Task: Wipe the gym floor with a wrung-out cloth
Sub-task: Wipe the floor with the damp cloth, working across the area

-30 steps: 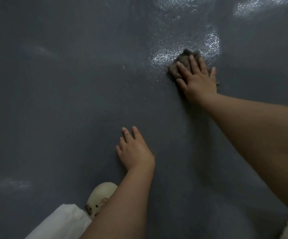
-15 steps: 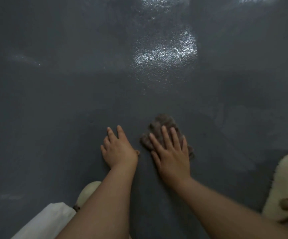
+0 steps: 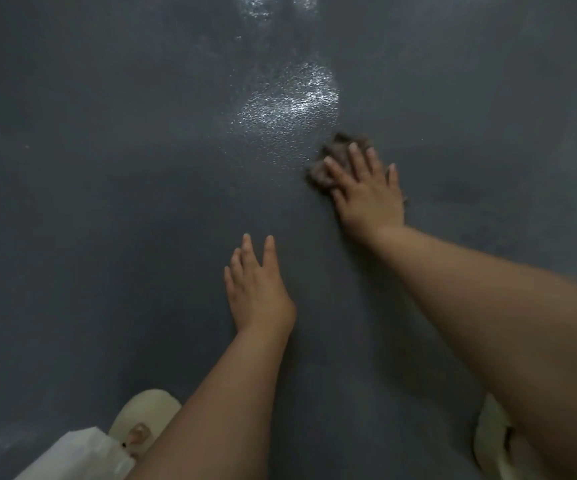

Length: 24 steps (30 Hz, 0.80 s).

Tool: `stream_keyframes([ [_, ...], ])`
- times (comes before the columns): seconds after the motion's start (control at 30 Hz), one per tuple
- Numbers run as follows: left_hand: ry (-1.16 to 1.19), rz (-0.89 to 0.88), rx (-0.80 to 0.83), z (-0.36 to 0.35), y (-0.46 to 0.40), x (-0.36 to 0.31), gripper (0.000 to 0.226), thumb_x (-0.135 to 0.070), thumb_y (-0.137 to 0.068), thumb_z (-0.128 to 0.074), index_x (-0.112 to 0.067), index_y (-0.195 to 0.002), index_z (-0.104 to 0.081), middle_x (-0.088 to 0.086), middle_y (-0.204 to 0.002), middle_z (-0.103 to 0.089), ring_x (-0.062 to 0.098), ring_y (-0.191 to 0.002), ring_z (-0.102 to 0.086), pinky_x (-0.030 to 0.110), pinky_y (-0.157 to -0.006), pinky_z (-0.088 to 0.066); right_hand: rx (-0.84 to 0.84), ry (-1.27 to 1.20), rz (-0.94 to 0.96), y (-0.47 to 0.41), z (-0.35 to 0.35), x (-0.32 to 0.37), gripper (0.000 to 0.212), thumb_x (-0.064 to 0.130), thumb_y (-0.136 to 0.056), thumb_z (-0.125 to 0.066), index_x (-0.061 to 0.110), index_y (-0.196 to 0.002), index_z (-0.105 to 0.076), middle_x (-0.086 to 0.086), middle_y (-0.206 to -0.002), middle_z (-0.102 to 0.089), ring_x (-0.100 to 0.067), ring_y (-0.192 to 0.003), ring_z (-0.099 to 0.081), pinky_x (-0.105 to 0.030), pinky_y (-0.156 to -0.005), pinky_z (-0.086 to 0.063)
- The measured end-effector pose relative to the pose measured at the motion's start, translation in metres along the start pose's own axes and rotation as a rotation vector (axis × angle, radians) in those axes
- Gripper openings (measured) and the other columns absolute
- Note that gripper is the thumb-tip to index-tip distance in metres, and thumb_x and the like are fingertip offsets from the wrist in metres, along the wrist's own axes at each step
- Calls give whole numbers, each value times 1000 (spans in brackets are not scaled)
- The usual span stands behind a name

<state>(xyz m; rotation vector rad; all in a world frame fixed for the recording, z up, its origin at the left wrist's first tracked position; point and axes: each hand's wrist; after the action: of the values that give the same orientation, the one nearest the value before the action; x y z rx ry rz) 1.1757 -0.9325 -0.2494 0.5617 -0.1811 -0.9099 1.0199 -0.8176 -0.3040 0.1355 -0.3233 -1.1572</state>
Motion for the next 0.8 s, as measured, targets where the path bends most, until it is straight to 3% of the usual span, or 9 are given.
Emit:
stream_keyframes([
  [0.13,25,-97,26,3,-3,-22,87,-16,-90,-59,-26,-151,1,5,-157,13,24,-145,4,34,-117,-1,-46,-62,-210,-8,18,-54,52,39,-100,-34,39,-149,-17,-1,-160,-3,-24,-147,0,-47,-116,-3],
  [0.27,39,-130,40,3,-2,-31,84,-13,-90,-58,-27,-151,-1,4,-158,10,24,-145,1,34,-117,-4,-81,-88,-291,33,-1,-44,50,39,-99,-35,39,-148,-21,-2,-160,-8,-26,-146,-3,-47,-116,-4],
  [0.43,25,-130,34,5,6,-34,84,-10,-87,-56,-27,-151,-4,4,-158,6,24,-145,-2,34,-117,-8,-142,-136,-298,136,-48,11,51,42,-89,-36,32,-137,-47,-10,-147,-41,-34,-135,-33,-54,-106,-29],
  [0.6,-22,-185,65,-6,26,-45,83,-8,-88,-54,-27,-151,-2,4,-158,8,25,-145,0,34,-118,-8,-81,-109,-286,221,-76,28,52,42,-85,-37,35,-136,-37,-10,-143,-46,-30,-133,-29,-50,-103,-21],
  [0.8,-77,-224,128,-27,50,-62,84,-14,-89,-55,-27,-151,0,5,-158,10,25,-145,1,34,-117,-7,-116,-88,-200,177,-56,-20,54,44,-85,-34,35,-137,-45,-9,-143,-46,-31,-134,-38,-50,-108,-27],
])
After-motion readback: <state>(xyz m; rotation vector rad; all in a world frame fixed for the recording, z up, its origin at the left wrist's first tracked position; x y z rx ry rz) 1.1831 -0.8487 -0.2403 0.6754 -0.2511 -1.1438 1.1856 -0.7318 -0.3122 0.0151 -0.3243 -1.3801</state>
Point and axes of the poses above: each hand's wrist, its own y-axis away from the middle knuckle, its own z-axis out of the back of the hand, x = y × z
